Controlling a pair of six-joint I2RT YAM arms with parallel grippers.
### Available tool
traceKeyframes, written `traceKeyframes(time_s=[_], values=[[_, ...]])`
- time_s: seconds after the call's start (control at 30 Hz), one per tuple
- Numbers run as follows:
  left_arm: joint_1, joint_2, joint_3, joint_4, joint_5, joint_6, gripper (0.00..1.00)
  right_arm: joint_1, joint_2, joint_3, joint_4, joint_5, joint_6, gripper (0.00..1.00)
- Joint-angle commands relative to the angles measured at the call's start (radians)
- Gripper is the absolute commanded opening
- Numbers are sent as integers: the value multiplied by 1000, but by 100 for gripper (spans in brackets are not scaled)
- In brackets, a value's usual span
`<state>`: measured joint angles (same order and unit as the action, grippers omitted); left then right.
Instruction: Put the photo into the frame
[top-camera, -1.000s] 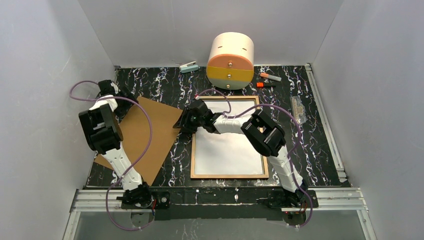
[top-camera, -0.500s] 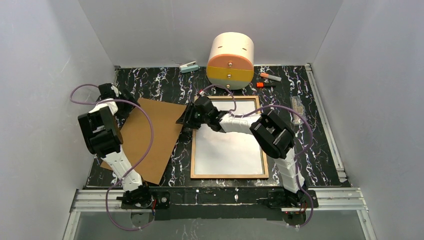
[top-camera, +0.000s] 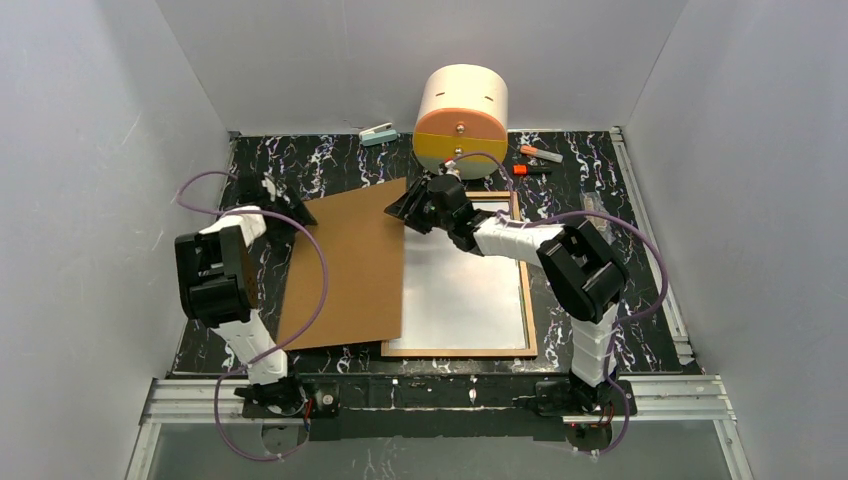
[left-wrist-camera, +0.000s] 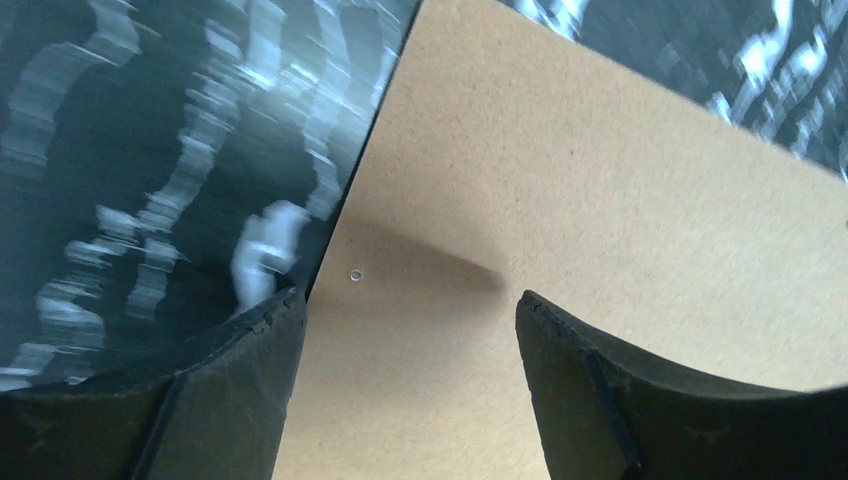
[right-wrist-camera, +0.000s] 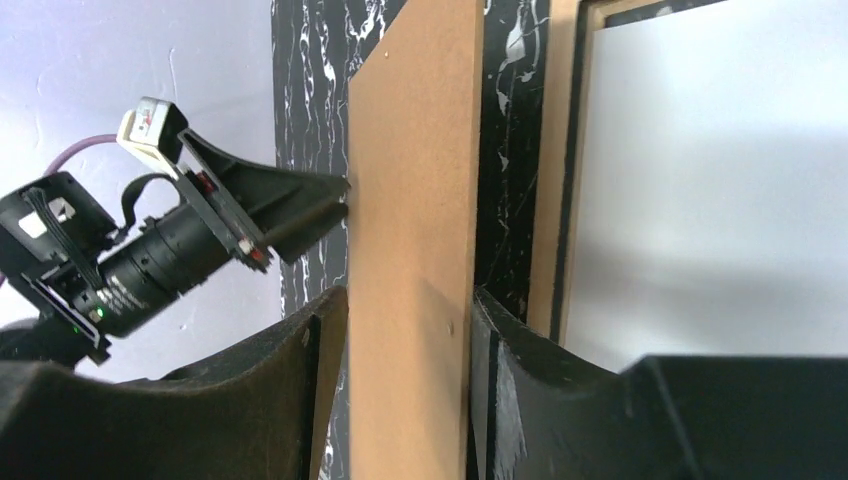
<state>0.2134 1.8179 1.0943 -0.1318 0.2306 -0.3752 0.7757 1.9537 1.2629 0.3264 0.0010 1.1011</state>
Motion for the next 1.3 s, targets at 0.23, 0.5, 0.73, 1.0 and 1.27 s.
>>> traceKeyframes(time_s=[0.23,0.5,0.73,1.0,1.27], values=[[-138,-7,-134,-253,170,-104,74,-32,-119,-105,-56,-7,15,54],[-138,-6,-115,-265,148,-101,75,-74,-185,-181,-30,-108,-17,55],[-138,-11,-106,-272,140,-100,76,-118,-277,-303,176,-308,18,52],[-138,-28,-79,-271,152,-107,76,-135,-341,-321,128,-355,32,20],[-162,-223,-32,-311,50,-74,77,-136,-374,-231,-80,-266,-18,1]])
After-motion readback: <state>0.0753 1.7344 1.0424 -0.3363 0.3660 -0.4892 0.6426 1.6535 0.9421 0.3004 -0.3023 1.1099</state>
